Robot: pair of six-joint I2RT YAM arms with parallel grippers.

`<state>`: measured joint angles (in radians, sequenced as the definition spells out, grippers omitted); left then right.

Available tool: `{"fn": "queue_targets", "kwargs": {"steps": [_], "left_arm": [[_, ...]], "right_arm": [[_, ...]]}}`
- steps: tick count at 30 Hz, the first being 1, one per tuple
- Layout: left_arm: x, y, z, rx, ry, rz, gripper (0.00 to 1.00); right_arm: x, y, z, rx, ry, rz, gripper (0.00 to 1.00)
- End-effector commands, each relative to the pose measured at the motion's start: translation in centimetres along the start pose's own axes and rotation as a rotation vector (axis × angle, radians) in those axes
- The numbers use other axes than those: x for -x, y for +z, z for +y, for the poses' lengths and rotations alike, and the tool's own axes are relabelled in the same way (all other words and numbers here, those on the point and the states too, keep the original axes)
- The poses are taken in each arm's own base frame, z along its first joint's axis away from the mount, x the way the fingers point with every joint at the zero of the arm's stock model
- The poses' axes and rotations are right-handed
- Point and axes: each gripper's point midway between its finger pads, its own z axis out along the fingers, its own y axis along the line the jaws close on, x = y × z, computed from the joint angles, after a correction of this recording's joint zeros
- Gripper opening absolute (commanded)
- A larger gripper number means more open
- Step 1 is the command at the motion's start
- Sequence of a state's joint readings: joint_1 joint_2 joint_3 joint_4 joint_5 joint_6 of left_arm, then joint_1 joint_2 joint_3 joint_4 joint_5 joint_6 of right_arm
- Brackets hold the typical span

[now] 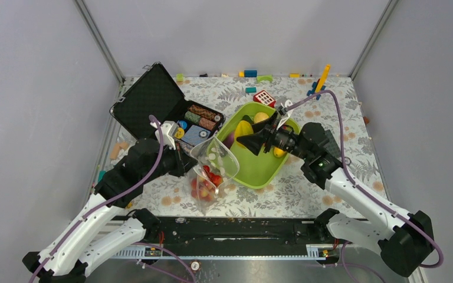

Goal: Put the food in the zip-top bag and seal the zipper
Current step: Place the fake fruit in the zipper food storage bag.

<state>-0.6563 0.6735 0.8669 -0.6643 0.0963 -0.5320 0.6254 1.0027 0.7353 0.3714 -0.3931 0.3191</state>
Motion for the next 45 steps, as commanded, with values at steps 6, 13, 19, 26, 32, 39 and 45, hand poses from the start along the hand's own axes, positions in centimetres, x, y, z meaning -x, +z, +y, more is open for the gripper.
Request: {"fn": "queue_targets", "kwargs": {"steps": [6,13,19,26,32,39,45], "left_arm": [[1.8,0.1,-0.1,0.012,-0.01,-0.068,0.0],[2.7,1.1,-1.0,0.021,-0.092,-0.032,0.0],[2.7,1.7,0.1,0.117,-0.144,-0.004,0.0],[3.1,1.1,0.6,0.157,-0.152,-0.015,0.0],[2.6,1.0,1.0,0.167,-0.123,0.001,0.0],[2.6,0.8,1.1,0.17,-0.115,-0.001,0.0],[2.5,0.8,1.1,0.166,-0.103,0.004,0.0]], "right_arm": [[3.8,0.9,9.2,0.518,0.0,-0.088,0.32],[-0.4,1.9,9.5,0.509,0.04,0.075,0.31],[-4.0,2.4,9.7,0.444,-0.074,0.196,0.31],[-4.9,3.0,9.7,0.433,-0.056,0.235,0.31],[-5.7,4.0,9.0,0.374,-0.073,0.287,0.33],[-6.6,4.3,9.8,0.372,-0.083,0.327,0.37],[-7.2,4.6,9.8,0.353,-0.087,0.348,0.49]]}}
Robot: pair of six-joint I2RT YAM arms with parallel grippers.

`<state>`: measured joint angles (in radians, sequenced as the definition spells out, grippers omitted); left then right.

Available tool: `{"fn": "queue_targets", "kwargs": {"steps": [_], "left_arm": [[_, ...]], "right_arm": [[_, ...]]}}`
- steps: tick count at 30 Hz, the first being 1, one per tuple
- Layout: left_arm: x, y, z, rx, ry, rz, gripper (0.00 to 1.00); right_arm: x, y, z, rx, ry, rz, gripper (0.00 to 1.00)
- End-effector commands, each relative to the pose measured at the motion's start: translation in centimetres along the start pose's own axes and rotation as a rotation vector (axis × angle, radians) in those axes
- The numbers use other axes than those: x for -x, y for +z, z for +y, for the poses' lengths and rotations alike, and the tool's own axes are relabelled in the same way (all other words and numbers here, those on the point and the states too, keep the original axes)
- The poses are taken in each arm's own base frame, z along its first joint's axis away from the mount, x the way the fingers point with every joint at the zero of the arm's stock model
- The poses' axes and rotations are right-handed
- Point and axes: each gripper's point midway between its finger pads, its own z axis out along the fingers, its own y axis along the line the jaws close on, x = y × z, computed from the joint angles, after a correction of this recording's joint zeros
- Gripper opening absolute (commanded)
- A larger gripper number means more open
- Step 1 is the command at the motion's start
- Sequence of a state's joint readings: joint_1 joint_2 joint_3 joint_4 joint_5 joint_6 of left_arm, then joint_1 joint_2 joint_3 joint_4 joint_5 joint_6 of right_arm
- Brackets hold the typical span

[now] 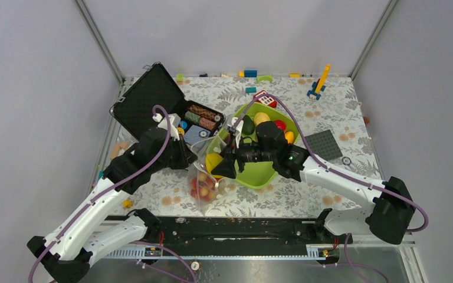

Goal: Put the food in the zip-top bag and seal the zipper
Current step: Place the fake fruit in the zipper food storage bag.

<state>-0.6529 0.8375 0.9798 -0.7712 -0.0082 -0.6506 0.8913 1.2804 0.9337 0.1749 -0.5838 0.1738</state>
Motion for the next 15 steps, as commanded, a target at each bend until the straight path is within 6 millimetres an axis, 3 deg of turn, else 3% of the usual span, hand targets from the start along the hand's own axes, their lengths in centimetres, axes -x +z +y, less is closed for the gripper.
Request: {"fn": "queue_targets", "kwargs": {"steps": [1,5,13,15], "left_arm": [[1.72,-0.93,-0.55,-0.015,0.02,-0.066,0.0],[1.47,-0.76,-0.85,-0.03,0.023,-0.047,0.0],[1.48,-0.78,-0.64,-0.031,0.023,-0.065,0.0],[1.25,-0.47,-0.65,-0.034,0.023,-0.056,0.0]], "right_arm": [[1.78,0.44,0.24,-0.02,-0.043,-0.023,0.52],[1.54,0.75,0.27,-0.03,-0.037,-0.004,0.61],[1.38,0.93,0.42,-0.026,-0.046,0.005,0.67],[1.31,0.96,0.43,-0.023,-0.047,0.007,0.73]]}}
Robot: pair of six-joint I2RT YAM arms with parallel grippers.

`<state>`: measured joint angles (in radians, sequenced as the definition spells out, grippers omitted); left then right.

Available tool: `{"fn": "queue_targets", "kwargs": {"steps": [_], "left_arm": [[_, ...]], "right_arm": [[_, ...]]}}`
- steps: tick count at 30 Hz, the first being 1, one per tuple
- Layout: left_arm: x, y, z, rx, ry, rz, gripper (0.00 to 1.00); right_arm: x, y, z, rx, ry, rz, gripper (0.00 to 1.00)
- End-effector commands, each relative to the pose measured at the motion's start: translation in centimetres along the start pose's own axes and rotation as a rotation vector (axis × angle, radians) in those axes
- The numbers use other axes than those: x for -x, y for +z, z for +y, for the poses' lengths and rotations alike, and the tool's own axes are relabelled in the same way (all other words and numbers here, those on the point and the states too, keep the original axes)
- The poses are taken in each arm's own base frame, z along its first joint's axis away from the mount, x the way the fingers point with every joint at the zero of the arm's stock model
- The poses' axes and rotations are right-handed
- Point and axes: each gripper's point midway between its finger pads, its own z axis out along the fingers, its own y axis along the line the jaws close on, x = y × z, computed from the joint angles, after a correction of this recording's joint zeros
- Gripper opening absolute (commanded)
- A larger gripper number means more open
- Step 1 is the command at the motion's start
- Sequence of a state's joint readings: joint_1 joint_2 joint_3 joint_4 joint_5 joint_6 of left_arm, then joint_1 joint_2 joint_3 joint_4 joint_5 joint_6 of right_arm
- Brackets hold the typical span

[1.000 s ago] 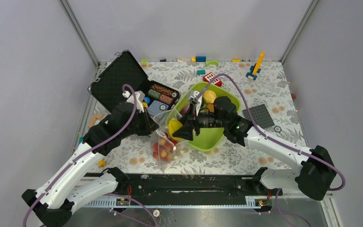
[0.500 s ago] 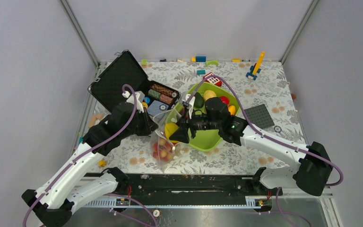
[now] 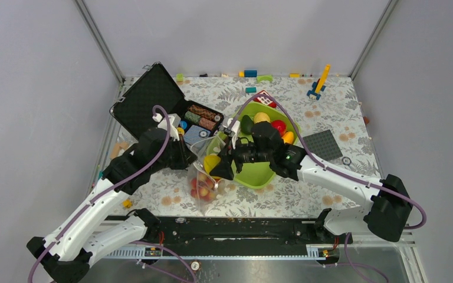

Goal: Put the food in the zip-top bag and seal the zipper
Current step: Place the fake fruit in the zipper food storage bag, then pick up the fake vegetable from the bin.

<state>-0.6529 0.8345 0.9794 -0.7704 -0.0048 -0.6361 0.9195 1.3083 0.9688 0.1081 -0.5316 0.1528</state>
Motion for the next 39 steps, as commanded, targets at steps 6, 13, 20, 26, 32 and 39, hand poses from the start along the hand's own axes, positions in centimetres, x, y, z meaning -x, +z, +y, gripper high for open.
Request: {"fn": "queue_targets", "kwargs": {"steps": [6,13,20,26,32,39], "left_arm": [[1.5,-0.6,-0.7,-0.023,0.019,-0.052,0.0],[1.8,-1.2,-0.5,-0.02,0.019,-0.084,0.0],[1.8,-1.4,-0.4,-0.021,0.02,-0.087,0.0],[1.6,-1.5,-0.8,-0.045,0.024,-0.078,0.0],[1.5,-1.6,-0.9,-0.053,0.027,-0.08,0.0],[1.8,-1.6,-0.9,-0.051,0.034,-0.09,0.0]], "right_arm": [[2.5,-0.1,1.0,0.01,-0.061,-0.056,1.0],[3.3,-1.0,1.1,-0.016,-0.067,-0.09,1.0],[4.2,-2.0,0.0,-0.113,-0.058,-0.137,1.0],[4.7,-3.5,-1.0,-0.204,-0.073,-0.179,1.0],[4.8,-4.4,-2.1,-0.283,-0.089,-0.187,1.0],[4.2,-4.6,-3.3,-0.344,-0.088,-0.178,1.0]]}}
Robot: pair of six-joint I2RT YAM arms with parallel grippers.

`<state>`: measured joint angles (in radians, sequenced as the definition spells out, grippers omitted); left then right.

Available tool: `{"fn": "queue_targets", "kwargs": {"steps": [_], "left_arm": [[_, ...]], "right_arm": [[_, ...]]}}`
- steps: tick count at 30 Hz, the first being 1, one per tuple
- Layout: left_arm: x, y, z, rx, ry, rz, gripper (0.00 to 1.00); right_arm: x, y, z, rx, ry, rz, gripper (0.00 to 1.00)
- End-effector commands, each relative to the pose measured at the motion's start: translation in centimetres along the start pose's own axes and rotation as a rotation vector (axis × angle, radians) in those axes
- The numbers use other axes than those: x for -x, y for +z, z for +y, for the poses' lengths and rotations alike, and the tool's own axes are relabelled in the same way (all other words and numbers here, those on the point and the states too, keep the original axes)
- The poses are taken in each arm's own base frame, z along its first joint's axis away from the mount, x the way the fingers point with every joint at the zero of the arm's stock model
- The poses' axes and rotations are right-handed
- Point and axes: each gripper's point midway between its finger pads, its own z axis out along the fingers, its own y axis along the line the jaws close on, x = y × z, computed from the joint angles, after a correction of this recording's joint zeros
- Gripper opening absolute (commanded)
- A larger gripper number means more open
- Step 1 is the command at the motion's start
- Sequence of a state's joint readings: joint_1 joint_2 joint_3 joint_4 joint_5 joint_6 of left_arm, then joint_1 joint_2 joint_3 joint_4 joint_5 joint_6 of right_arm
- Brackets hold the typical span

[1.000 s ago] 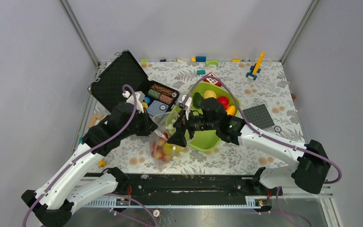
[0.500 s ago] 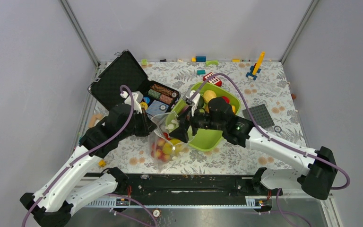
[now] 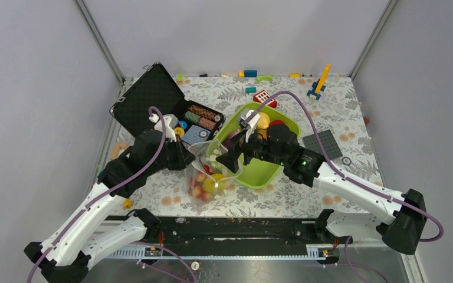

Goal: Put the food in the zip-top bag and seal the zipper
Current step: Pick up the fake vegetable from the bin.

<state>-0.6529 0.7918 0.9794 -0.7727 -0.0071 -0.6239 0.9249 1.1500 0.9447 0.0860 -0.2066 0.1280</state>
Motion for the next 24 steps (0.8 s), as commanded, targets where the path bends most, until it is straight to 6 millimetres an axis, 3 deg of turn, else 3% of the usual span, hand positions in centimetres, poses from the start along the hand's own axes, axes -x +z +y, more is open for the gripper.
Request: {"fn": "queue_targets", "kwargs": {"steps": [1,7,12,16,24], "left_arm": [[1.4,-0.6,-0.6,-0.026,0.025,-0.057,0.0],[2.1,-0.9,-0.3,-0.012,0.065,-0.09,0.0],[3.9,-2.0,0.3,0.032,0.102,-0.168,0.0],[3.9,-1.8,0.5,0.028,0.113,-0.19,0.0],[3.3,-1.3,1.3,0.044,0.112,-0.191,0.0]], "right_arm": [[0.1,-0.3,-0.8,-0.054,-0.019,-0.013,1.0],[-0.1,-0.3,-3.3,-0.191,0.004,-0.023,1.0],[0.6,-1.3,-7.1,-0.38,0.085,-0.062,1.0],[0.4,-1.9,-10.5,-0.475,0.206,-0.083,1.0],[-3.8,-2.4,-16.9,-0.695,0.312,0.12,1.0]]}}
